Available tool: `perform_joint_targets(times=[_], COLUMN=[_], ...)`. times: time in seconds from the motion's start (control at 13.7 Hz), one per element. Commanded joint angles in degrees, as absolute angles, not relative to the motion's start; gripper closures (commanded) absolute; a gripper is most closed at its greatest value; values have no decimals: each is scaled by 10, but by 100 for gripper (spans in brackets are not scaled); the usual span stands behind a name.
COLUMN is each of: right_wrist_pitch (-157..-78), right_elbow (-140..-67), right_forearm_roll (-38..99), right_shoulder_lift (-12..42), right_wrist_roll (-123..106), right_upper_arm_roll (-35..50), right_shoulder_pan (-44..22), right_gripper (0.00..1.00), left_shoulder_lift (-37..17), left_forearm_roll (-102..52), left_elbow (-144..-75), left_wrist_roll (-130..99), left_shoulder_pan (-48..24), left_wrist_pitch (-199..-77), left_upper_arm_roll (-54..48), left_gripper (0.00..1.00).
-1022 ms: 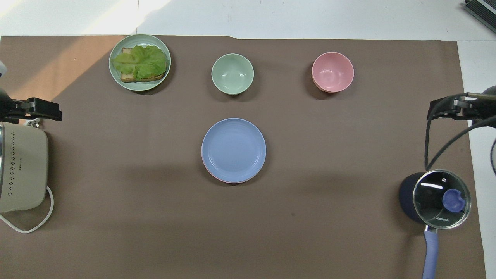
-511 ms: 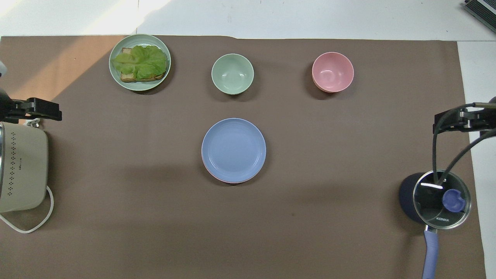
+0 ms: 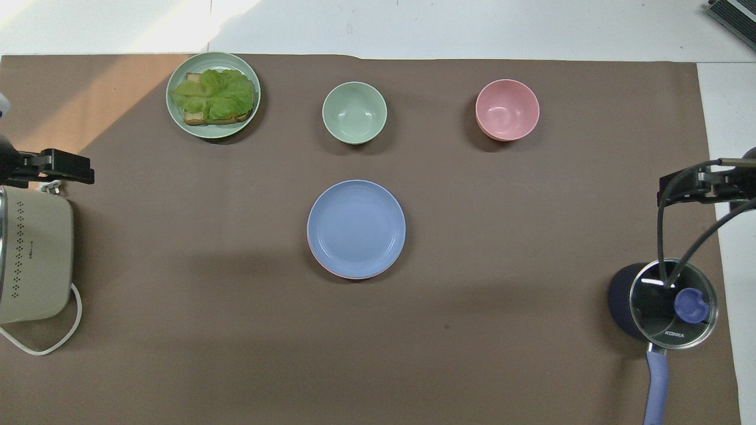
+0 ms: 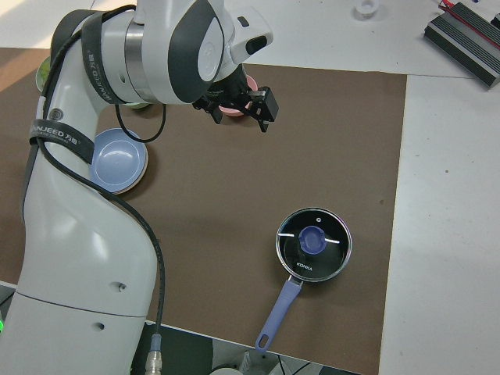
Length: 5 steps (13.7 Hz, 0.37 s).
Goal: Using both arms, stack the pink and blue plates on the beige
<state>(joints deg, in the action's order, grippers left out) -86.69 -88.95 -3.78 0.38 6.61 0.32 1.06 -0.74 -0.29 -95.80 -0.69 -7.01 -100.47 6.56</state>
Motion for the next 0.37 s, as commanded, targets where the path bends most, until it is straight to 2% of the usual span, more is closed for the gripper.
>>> perform_joint_targets(times=[0.0,0.29], right_wrist_pitch=[-859,-860], right_elbow=[-883,-884], right_forearm_roll=[-32,-32], right_shoulder_lift=[3,3], right_wrist_roll=[51,52], right_upper_arm_roll=[7,7], right_shoulder_pan=[14,14], right_gripper=[0,0], left_shoulder_lift=[-11,-11], left_forearm_roll=[5,5], left_elbow=[-949,-949], left_wrist_roll=[-7,-8], left_shoulder_pan=[-65,-65], left_wrist_pitch=[-995,-995], left_upper_arm_roll=[62,62], left_gripper=[0,0])
